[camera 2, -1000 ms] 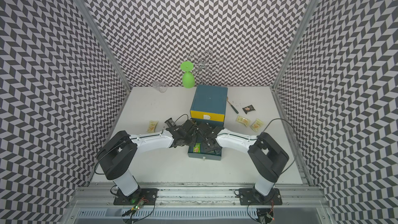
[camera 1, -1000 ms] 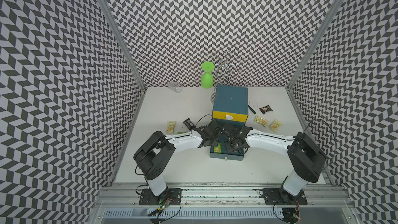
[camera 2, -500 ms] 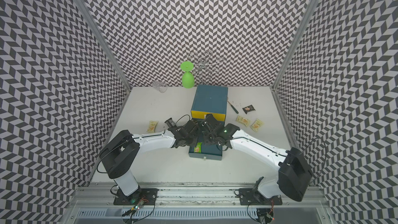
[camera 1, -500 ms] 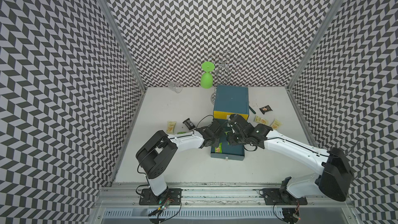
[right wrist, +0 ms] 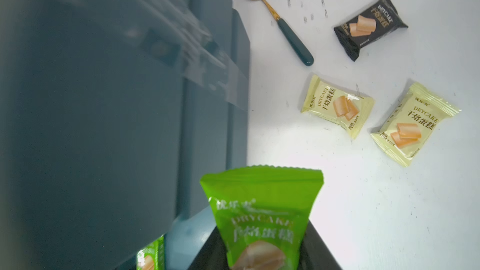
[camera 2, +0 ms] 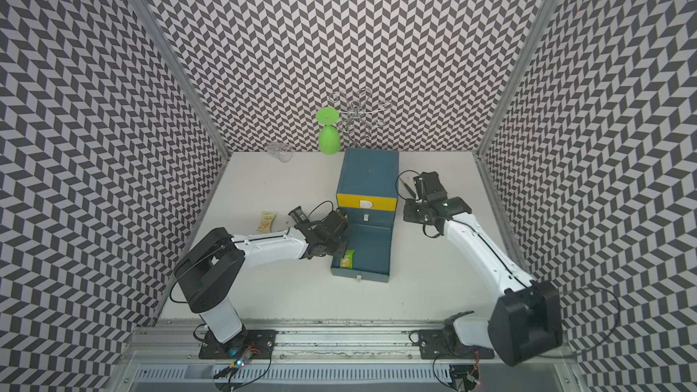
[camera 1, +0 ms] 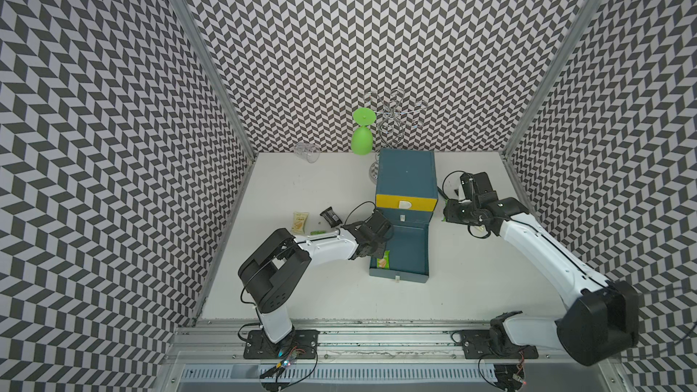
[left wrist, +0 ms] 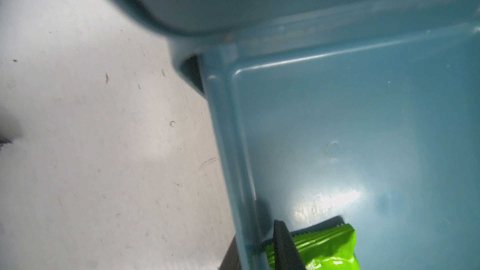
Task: Take the cookies out of the drawer
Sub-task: Place the cookie at the center of the board.
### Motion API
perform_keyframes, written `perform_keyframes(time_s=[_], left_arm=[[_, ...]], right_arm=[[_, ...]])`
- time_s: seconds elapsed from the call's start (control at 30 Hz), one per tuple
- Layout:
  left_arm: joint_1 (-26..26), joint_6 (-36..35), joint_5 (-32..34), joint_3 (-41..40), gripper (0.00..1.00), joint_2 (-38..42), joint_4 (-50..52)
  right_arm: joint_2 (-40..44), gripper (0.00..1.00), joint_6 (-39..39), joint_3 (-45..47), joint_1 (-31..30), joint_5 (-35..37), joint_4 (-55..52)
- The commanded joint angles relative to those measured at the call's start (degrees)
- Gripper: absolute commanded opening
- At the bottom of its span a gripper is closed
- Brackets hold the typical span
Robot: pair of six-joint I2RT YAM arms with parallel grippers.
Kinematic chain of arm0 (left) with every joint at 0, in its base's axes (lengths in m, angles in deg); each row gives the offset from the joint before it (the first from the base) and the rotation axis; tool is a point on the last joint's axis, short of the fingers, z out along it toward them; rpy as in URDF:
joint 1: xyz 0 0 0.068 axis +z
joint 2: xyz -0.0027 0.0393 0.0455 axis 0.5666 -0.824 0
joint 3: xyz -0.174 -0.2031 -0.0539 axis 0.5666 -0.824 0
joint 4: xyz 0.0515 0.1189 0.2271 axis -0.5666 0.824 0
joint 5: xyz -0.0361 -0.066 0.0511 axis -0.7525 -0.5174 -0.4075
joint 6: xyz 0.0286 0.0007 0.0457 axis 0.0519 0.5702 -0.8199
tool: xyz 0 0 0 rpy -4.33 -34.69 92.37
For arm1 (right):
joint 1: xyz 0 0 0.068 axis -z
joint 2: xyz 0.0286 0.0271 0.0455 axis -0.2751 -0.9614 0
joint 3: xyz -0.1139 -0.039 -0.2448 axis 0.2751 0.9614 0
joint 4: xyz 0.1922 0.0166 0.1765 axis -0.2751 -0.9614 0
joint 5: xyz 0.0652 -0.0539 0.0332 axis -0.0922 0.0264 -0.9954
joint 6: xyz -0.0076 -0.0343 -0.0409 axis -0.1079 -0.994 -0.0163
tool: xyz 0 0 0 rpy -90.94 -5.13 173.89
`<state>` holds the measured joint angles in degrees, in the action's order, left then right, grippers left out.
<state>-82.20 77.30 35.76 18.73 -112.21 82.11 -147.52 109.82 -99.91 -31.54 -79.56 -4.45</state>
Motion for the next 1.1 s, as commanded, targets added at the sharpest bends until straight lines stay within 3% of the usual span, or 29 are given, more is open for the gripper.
perform_keyframes(time_s=[0.0,0.27,0.5,0.77,0.93,1.07], left_arm=[[-0.2,-0.8,0.5,2.6,0.21,-0.4,-2.5],[-0.1,-0.4,0.7,3.0,0.21,-1.7,-3.4],[0.0,0.2,1.8,3.1,0.25,-1.9,-3.6],[-0.2,2.0,2.4,1.0,0.53,4.0,-4.3],[-0.1,2.3,1.8,0.4,0.57,8.3,-2.9],[-0.2,2.8,1.2,-0.9,0.57,11.4,-1.4]], right_arm=[[-5.9,0.41,-4.0,1.2,3.1,-2.3,2.5],[-10.2,0.41,-4.6,8.2,8.0,-3.0,10.5],[-13.1,0.58,-4.8,10.6,8.7,-3.6,13.4],[-1.6,0.62,-5.2,11.0,8.3,-10.2,12.2],[4.8,0.62,-5.5,11.5,6.0,-15.8,9.6],[8.5,0.61,-5.2,12.5,1.0,-15.7,6.5]])
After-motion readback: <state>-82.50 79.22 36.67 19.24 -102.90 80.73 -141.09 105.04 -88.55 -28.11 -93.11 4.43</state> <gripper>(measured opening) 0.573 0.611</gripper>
